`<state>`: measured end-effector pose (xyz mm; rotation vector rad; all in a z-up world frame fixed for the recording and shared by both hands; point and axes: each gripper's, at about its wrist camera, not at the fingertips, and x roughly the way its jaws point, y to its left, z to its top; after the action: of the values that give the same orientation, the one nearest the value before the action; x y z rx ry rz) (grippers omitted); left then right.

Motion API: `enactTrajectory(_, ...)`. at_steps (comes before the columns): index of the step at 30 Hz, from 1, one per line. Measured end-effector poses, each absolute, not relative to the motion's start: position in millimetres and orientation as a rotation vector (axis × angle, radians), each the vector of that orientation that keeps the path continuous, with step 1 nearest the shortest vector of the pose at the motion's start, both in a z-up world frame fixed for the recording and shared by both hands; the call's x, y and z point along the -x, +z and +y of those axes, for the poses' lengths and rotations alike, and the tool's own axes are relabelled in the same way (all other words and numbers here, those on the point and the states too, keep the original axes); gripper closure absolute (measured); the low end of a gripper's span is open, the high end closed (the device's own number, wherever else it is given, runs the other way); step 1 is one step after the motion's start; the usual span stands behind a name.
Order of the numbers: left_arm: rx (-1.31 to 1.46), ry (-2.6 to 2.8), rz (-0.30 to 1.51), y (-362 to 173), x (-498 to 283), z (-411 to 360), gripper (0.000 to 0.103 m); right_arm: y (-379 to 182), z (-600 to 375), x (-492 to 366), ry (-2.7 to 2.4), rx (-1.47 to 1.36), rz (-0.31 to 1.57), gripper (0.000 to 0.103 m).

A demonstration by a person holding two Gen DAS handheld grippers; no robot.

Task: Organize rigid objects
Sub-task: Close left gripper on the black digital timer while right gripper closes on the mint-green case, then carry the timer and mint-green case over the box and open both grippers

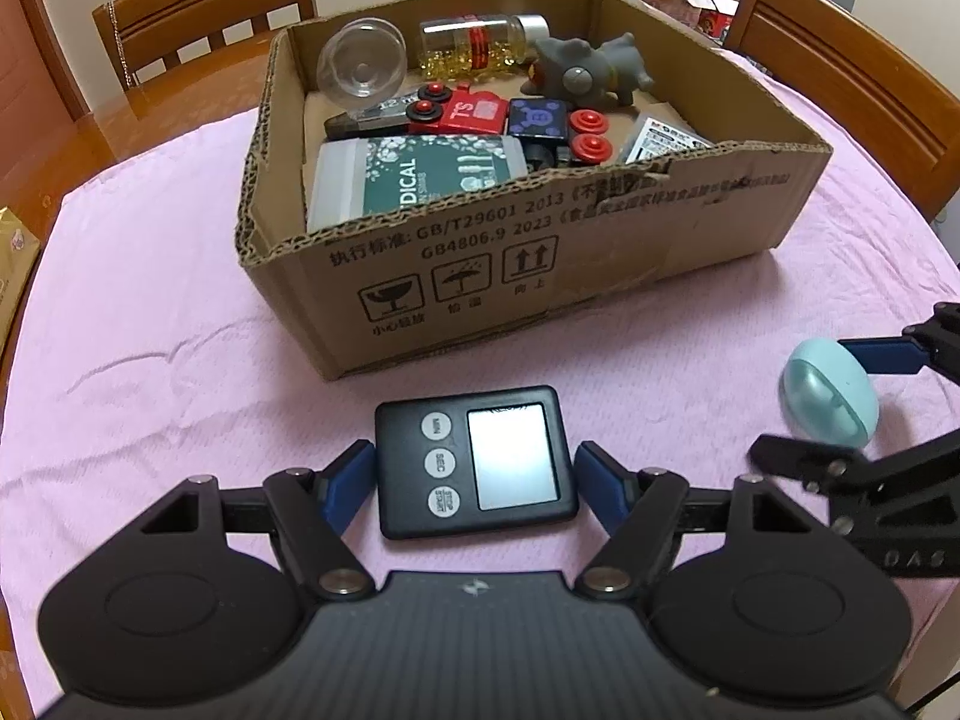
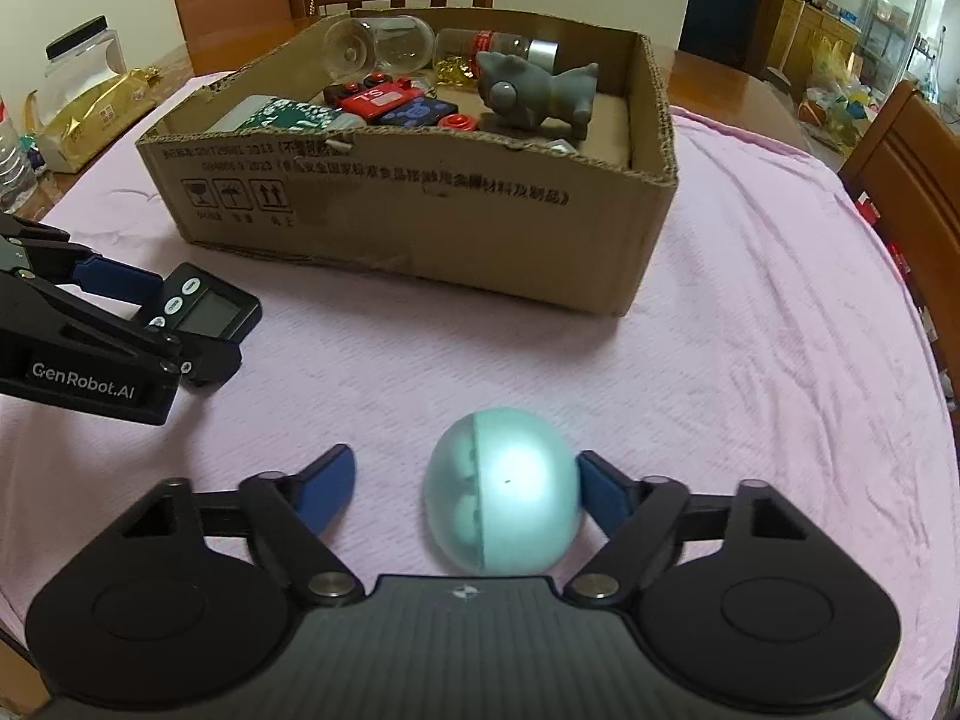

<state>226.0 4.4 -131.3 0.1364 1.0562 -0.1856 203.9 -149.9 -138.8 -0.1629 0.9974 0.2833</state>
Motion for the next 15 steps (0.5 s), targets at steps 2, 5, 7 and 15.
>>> enactTrajectory(2,-0.138,-0.185,1.053,-131.5,-226.4,4.3,0.027,-136.8,-153.5,-204.6,0.278,0.158,0.997,0.029)
enactTrajectory(5,-0.141,-0.189,1.049,-131.8,-229.3,3.3,0.027,-137.0,-154.9,-202.6,0.268,0.169,0.992,0.033)
enactTrajectory(7,-0.142,-0.192,1.046,-132.0,-230.8,1.9,0.03,-137.1,-155.2,-201.8,0.264,0.166,0.991,0.035)
enactTrajectory(15,-0.154,-0.216,1.044,-131.3,-232.8,-1.7,0.034,-134.6,-156.6,-203.8,0.26,0.174,1.003,0.045)
